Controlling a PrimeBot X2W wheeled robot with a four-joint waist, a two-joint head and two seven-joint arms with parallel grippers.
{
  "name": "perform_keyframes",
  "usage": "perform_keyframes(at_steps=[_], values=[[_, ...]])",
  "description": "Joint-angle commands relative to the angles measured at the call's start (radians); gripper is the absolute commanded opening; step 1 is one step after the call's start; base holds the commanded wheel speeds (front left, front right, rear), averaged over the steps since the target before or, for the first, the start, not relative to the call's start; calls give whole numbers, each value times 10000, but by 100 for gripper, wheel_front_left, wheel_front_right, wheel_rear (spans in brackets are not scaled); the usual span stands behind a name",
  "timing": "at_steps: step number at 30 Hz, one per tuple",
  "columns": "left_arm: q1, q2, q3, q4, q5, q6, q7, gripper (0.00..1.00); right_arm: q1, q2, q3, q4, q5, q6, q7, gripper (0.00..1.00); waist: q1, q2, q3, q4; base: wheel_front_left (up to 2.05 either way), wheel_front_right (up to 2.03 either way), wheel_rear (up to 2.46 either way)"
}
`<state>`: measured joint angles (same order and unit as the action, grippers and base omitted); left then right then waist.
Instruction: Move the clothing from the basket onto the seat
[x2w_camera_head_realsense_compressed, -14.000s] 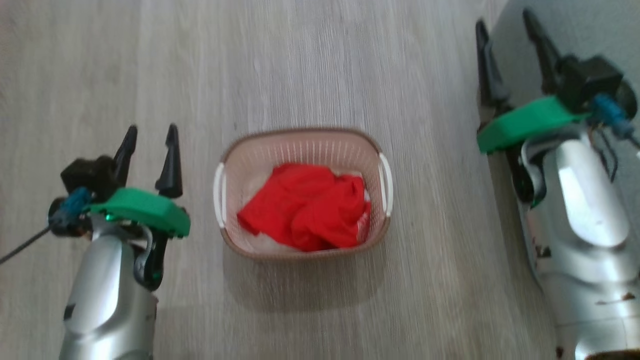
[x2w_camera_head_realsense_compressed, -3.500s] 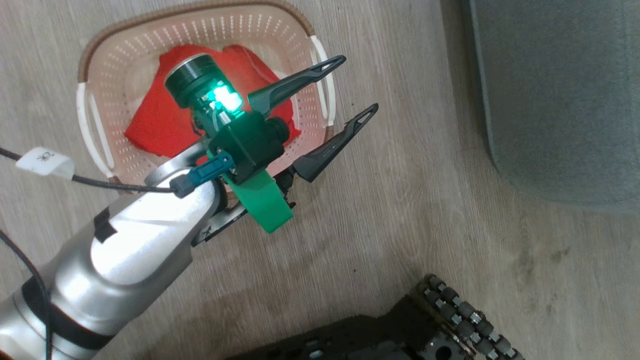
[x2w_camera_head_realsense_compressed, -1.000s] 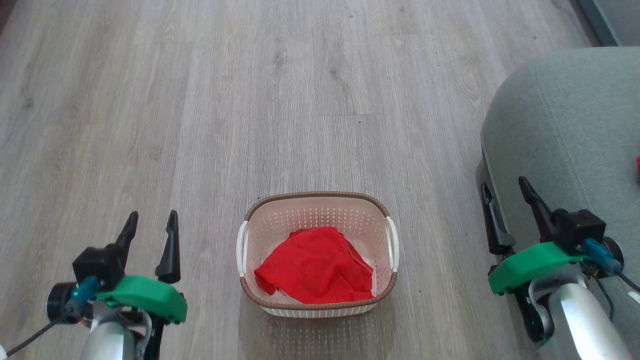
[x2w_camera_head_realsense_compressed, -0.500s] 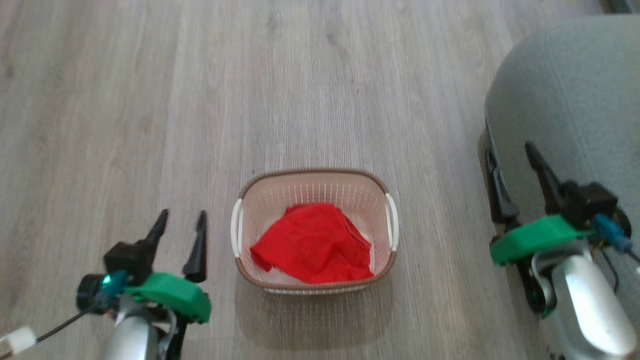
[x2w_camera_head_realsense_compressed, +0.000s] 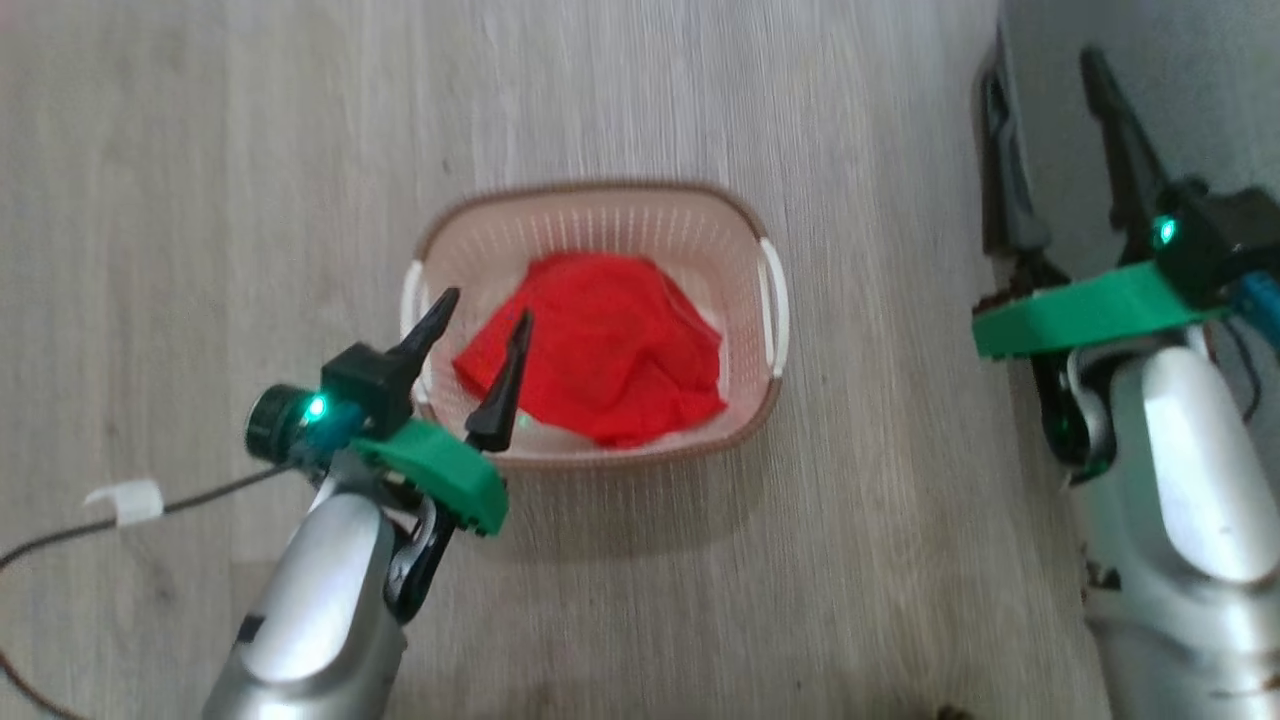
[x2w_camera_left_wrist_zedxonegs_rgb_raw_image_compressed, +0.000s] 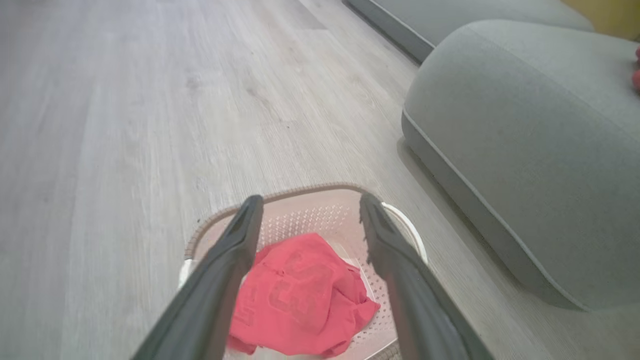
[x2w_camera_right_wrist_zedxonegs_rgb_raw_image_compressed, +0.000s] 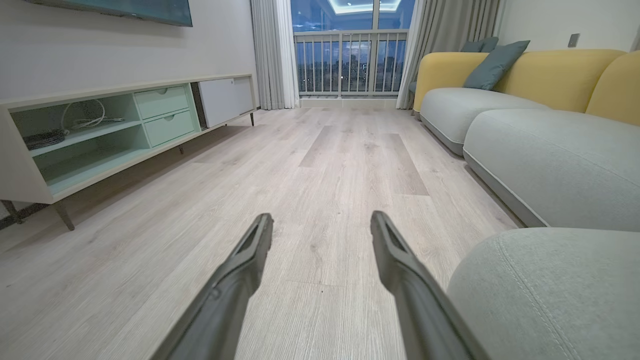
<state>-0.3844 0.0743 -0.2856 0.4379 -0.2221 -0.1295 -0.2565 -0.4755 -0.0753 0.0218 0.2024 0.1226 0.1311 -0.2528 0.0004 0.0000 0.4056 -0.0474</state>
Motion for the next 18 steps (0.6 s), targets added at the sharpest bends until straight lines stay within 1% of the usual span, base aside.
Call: perform_keyframes(at_steps=[1, 2, 8, 11, 18], values=[[-372, 247, 147, -125, -88, -11, -53, 100, -329, 122, 231, -416, -66, -4, -89, 100, -4, 0, 998, -314, 0, 0, 0], [-758, 293, -125, 149, -196, -11, -53, 100, -608, 164, 260, -563, -124, -4, -89, 100, -4, 0, 1500, -428, 0, 0, 0], [-2069, 442, -1030, 991, -371, -11, -53, 100, -1330, 232, 292, -954, -299, -4, -89, 100, -4, 0, 2855, -705, 0, 0, 0], [-2725, 531, -1493, 1529, -453, -11, -53, 100, -1592, 243, 292, -1121, -313, -4, -89, 100, -4, 0, 3364, -851, 0, 0, 0], [-4319, 802, -2484, 3025, -393, -11, -53, 100, -1826, 248, 440, -1448, 72, -4, -90, 100, -4, 0, 4307, -1301, 0, 0, 0]])
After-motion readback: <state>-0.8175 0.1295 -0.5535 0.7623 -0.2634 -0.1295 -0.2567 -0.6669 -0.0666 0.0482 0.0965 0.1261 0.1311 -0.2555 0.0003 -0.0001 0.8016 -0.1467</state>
